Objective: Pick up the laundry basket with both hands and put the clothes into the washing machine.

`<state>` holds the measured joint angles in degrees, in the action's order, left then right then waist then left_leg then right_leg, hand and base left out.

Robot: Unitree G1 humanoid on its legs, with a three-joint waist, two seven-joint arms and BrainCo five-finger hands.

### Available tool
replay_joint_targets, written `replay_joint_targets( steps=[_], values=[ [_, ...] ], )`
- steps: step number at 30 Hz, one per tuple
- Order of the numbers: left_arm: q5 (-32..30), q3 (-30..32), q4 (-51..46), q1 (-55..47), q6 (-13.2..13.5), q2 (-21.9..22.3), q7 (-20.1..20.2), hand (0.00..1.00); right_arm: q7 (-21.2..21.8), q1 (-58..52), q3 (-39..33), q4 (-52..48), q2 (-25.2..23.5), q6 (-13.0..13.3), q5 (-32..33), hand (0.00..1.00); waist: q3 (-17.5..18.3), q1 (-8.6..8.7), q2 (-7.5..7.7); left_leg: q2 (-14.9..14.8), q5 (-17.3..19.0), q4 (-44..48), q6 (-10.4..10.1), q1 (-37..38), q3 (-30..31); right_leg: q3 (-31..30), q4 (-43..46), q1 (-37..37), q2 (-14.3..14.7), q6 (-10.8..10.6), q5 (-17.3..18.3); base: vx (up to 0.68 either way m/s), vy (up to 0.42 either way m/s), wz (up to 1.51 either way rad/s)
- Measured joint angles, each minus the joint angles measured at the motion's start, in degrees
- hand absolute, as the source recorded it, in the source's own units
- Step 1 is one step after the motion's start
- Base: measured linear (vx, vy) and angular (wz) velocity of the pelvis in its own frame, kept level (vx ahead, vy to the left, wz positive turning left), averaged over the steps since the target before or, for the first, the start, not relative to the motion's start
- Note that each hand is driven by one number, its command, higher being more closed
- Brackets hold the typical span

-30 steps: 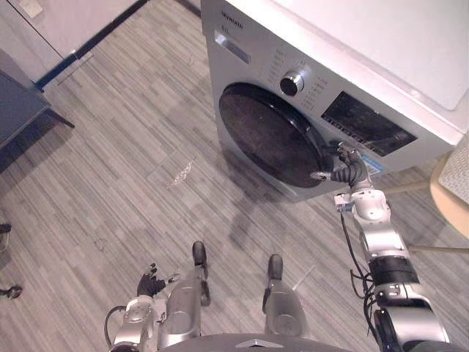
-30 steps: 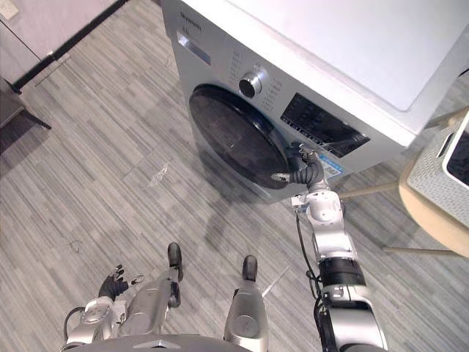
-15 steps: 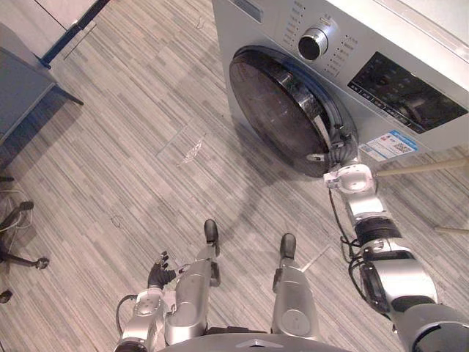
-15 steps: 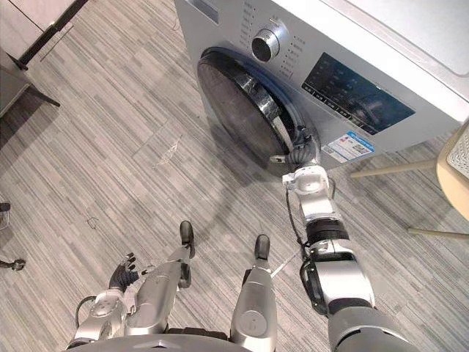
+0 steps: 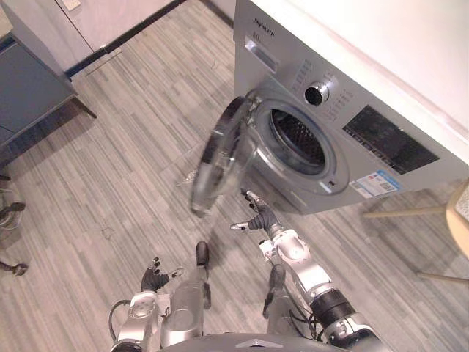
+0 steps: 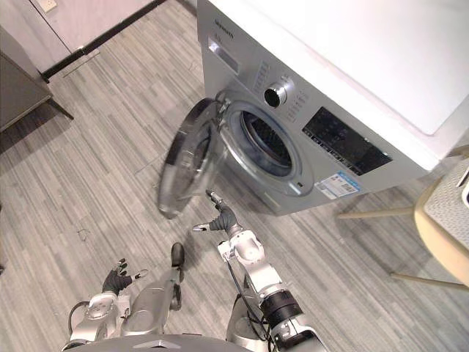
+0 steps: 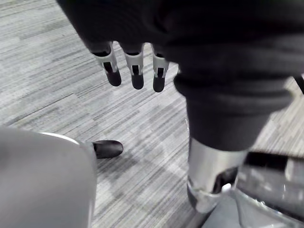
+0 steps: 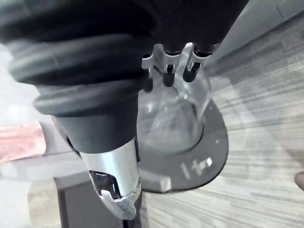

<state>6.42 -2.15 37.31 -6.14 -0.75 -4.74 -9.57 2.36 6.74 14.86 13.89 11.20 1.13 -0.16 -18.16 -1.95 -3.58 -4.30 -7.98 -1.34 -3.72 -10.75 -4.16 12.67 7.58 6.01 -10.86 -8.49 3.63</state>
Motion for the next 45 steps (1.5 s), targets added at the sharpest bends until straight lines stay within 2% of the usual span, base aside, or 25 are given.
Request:
replay_joint_targets(
  steps=[3,8,9,11,13,14,16,18,19,22,25,28,32,37,40,45],
  values=[
    [-1.14,0.04,0.41,0.68,-0.37,-0.12,-0.04,0.00,-0.06,-4.65,-4.03,-3.86,0.10,0.42,0.96,0.00,1.82,0.42,0.73,-0.15,-0.69,-1.33,0.01,0.11,-0.39,-0.29,-0.79,0.35,0.25,0.01,-0.37,-0.01,0.003,-0.06],
    [-2.92,-0.11,1.95,6.81,-0.92,-1.72,-0.12,0.00,0.08,-10.89,-8.37,-5.78,0.16,1.22,2.72,0.00,2.14,0.93,1.64,-0.94,-0.60,-1.92,-0.20,-1.28,-4.38,-4.33,-2.95,3.74,1.36,0.45,-2.83,-0.04,0.009,-0.42],
    [-3.28,-0.10,2.02,8.65,-0.95,-2.56,-0.17,0.00,0.12,-12.77,-9.30,-6.65,0.12,1.34,3.30,0.00,2.12,1.65,2.09,-1.10,-0.60,-1.90,-0.19,-2.03,-5.61,-5.64,-3.51,4.96,1.55,0.23,-3.74,-0.01,0.008,-0.58],
    [-3.22,0.00,2.34,12.31,-1.24,-4.55,-0.31,0.00,0.19,-14.52,-10.77,-6.59,0.04,1.27,3.77,0.00,1.99,2.95,3.31,-1.49,-0.49,-1.79,-0.09,-2.91,-7.89,-7.84,-3.96,7.20,1.86,0.24,-4.92,-0.01,0.002,-0.67],
    [-2.94,1.33,4.17,19.04,-1.40,-8.15,-1.01,0.00,0.18,-15.90,-12.31,-6.60,-0.15,1.17,4.90,0.00,2.00,4.41,5.81,-2.41,0.35,-0.38,-0.13,-4.52,-11.64,-11.80,-4.98,10.17,2.74,0.37,-6.92,0.00,-0.018,-0.82],
    [-2.63,1.95,4.65,20.89,-1.40,-9.29,-1.36,0.00,0.18,-15.92,-12.63,-6.60,-0.37,1.17,4.96,0.00,1.64,4.75,6.57,-2.71,0.74,0.38,-0.10,-4.77,-12.44,-12.65,-5.30,10.55,2.96,0.44,-7.41,-0.01,-0.043,-0.81],
    [-0.92,4.05,7.26,28.70,-1.36,-14.58,-2.75,0.00,0.15,-17.79,-14.01,-7.53,-2.28,1.14,6.16,0.00,1.27,6.37,9.20,-4.44,2.64,4.15,-0.39,-7.43,-15.02,-15.52,-6.83,12.61,3.95,0.79,-9.30,-0.02,-0.065,-0.68],
    [0.37,5.83,9.48,33.29,-1.22,-17.61,-3.03,0.00,0.19,-20.46,-13.90,-8.88,-3.14,1.17,7.19,0.00,0.96,7.41,10.31,-5.80,4.00,7.40,-0.50,-9.85,-15.63,-16.44,-7.42,13.93,4.69,1.09,-10.06,-0.02,-0.081,-0.44],
    [2.32,7.41,12.23,37.83,-0.87,-20.23,-4.13,0.00,0.18,-22.60,-13.77,-8.71,-4.42,1.11,8.30,0.00,0.56,8.20,11.26,-7.45,5.58,10.87,-0.76,-12.07,-16.22,-17.28,-7.81,15.06,5.71,1.45,-10.76,-0.02,-0.096,-0.40],
    [6.84,10.63,16.25,44.52,-0.27,-23.82,-6.29,0.00,0.12,-25.19,-13.03,-8.67,-6.30,1.12,10.04,0.00,-0.39,9.20,12.82,-11.00,8.76,17.88,-1.46,-16.68,-16.35,-18.49,-8.96,16.85,7.95,1.77,-12.31,-0.02,-0.104,-0.42],
    [9.38,12.56,17.65,48.51,0.76,-24.97,-9.93,0.00,-0.02,-25.66,-11.03,-8.92,-6.46,1.63,11.61,0.00,-1.18,9.35,14.54,-13.64,10.85,22.29,-2.02,-19.40,-15.94,-18.63,-9.56,17.62,9.76,1.80,-13.12,-0.02,-0.078,-0.23],
    [12.45,13.52,17.62,50.96,1.37,-26.49,-13.37,0.00,-0.01,-26.60,-8.76,-10.11,-6.52,2.80,13.96,0.00,-1.75,9.11,15.63,-15.92,12.74,25.67,-2.25,-21.99,-15.01,-18.72,-10.70,17.97,11.12,1.96,-13.93,-0.01,-0.070,-0.17],
    [12.55,13.69,17.69,52.75,1.12,-29.47,-16.20,0.00,0.00,-27.01,-7.63,-10.21,-6.54,4.07,16.25,0.00,-2.09,8.30,16.35,-16.83,13.56,27.37,-2.37,-22.77,-14.61,-18.98,-10.92,18.03,11.69,1.99,-14.08,0.02,-0.064,-0.07],
    [12.48,14.47,18.61,53.53,0.93,-30.69,-16.41,0.00,0.12,-27.00,-6.48,-10.05,-6.45,4.94,18.14,0.00,-2.98,7.08,17.19,-16.82,13.55,27.74,-2.37,-23.21,-13.53,-18.23,-11.19,17.55,11.80,2.05,-14.12,0.01,-0.054,0.06],
    [12.37,14.33,18.60,54.01,0.94,-32.02,-16.29,0.00,0.16,-27.00,-6.43,-10.04,-6.44,5.30,18.35,0.00,-3.33,6.97,17.94,-16.82,13.70,28.21,-2.27,-23.30,-12.86,-17.90,-11.37,16.87,11.80,2.11,-14.14,0.00,-0.040,0.09],
    [10.45,14.41,17.85,54.13,1.61,-32.31,-16.48,0.00,0.23,-27.03,-4.54,-7.92,-6.37,6.16,18.36,0.00,-3.34,6.81,17.94,-16.32,13.51,28.23,-2.29,-23.27,-11.27,-16.22,-12.08,15.30,11.75,2.34,-14.18,0.02,-0.041,0.16]
  ],
)
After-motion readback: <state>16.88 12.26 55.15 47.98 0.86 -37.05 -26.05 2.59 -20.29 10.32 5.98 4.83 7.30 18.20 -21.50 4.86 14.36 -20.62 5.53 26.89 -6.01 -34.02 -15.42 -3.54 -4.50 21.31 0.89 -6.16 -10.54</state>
